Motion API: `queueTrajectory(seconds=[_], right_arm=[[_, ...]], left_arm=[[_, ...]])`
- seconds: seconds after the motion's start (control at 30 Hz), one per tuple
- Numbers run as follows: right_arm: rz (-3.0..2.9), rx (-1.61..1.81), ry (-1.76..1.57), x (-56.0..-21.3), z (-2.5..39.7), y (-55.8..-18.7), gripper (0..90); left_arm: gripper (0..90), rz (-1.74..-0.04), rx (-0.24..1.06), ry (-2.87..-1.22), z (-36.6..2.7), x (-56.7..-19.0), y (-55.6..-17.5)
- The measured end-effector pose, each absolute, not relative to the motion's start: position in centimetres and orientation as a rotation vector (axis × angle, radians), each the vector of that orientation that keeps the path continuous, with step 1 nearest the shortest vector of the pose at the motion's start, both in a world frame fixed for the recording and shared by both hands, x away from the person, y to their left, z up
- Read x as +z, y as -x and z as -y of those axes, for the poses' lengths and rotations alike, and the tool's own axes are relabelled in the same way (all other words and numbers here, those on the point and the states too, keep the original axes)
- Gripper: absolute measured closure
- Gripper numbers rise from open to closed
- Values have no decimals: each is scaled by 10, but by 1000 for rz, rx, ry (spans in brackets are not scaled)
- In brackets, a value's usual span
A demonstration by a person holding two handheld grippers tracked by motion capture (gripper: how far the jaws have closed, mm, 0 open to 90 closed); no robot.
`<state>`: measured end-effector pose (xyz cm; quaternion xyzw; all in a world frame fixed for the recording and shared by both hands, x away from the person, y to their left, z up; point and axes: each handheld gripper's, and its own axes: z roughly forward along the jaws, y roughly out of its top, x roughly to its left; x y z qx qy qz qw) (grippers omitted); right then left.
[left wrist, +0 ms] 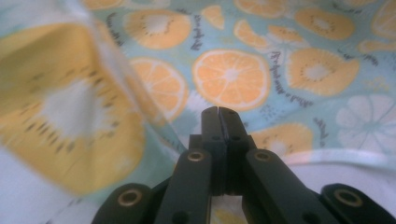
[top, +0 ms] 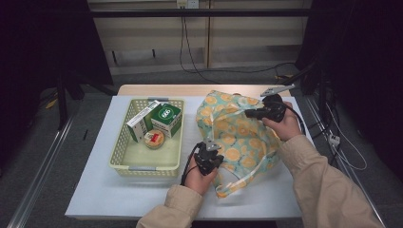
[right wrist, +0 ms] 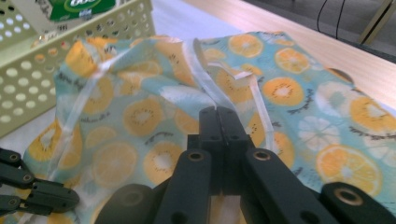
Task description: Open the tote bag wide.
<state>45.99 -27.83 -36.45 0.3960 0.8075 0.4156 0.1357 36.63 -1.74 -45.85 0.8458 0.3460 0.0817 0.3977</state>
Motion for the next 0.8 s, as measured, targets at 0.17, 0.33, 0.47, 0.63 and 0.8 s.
queueTrajectory(seconds=[0.17, 0.33, 0.47, 0.63, 0.8], right_arm=[[-2292, 1182, -1166, -352, 287, -467, 900], [-2283, 1165, -1162, -346, 289, -471, 900], [-2324, 1159, -1155, -359, 285, -469, 900], [-2399, 1119, -1153, -386, 274, -464, 900], [-2457, 1098, -1159, -416, 263, -456, 791]], left_arm=[[900, -904, 202, -2133, 15, -458, -366], [900, -917, 230, -2145, 15, -456, -363], [900, -917, 218, -2139, 10, -457, -363], [900, -932, 196, -2104, 8, -459, -362], [900, -925, 174, -2103, 6, -459, -363]])
